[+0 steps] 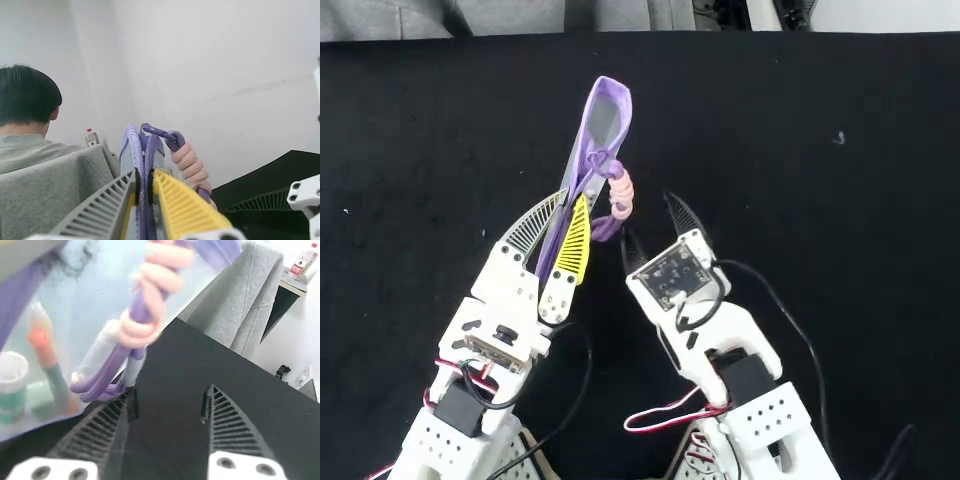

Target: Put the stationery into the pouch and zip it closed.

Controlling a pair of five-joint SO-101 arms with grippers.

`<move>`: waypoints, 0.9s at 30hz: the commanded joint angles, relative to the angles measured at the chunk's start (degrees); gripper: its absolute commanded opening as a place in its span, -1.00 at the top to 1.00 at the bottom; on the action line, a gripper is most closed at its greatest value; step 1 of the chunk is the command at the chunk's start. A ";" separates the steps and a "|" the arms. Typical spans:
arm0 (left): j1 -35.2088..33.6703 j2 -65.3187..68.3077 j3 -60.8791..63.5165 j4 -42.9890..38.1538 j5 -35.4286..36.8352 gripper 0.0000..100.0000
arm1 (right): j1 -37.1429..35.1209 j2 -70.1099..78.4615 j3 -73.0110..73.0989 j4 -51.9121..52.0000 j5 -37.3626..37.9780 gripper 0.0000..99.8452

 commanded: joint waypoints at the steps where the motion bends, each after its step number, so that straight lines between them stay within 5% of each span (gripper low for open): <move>1: -1.27 0.44 1.45 0.26 0.53 0.94 | -2.29 -1.19 -0.48 -1.76 -1.49 0.58; 27: -1.27 0.53 1.45 0.35 0.53 0.94 | -6.15 -1.19 -1.71 8.62 -1.41 0.58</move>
